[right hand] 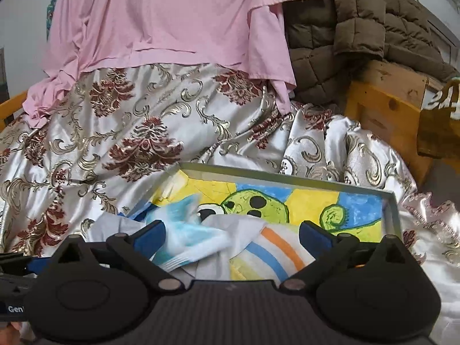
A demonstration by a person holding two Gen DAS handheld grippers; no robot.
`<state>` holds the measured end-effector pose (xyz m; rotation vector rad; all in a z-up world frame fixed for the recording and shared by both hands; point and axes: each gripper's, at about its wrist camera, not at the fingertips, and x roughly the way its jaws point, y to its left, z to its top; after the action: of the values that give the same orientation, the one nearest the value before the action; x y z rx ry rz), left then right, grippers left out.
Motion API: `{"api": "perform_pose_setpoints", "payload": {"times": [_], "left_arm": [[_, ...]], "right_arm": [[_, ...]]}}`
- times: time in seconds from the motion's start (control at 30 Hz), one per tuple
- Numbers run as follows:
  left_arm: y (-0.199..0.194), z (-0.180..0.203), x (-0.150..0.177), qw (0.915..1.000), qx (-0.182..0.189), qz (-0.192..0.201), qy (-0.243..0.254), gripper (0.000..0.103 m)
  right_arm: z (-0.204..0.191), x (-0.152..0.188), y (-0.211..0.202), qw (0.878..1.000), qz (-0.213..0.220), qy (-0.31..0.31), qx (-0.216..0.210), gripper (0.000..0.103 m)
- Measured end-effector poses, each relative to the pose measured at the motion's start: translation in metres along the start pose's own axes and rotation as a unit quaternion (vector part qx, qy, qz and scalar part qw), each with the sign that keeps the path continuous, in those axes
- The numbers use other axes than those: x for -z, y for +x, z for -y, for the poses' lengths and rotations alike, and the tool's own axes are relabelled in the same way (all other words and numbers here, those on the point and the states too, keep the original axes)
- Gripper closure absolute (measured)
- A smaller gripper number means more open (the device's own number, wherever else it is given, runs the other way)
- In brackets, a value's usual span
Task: Organize soft objects
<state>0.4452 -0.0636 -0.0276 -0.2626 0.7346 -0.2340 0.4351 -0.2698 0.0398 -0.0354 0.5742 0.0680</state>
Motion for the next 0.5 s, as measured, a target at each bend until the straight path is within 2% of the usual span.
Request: {"api": "perform_pose_setpoints", "payload": {"times": [0.2, 0.5], "left_arm": [[-0.022, 0.006, 0.002, 0.9997, -0.010, 0.020, 0.007, 0.027], [-0.098, 0.017, 0.011, 0.9930, -0.015, 0.115, 0.026, 0.017]], "right_arm": [[0.000, -0.001, -0.027, 1.000, 0.016, 0.005, -0.009, 0.001], [0.004, 0.013, -0.102, 0.997, 0.074, 0.020, -0.011, 0.000]]}}
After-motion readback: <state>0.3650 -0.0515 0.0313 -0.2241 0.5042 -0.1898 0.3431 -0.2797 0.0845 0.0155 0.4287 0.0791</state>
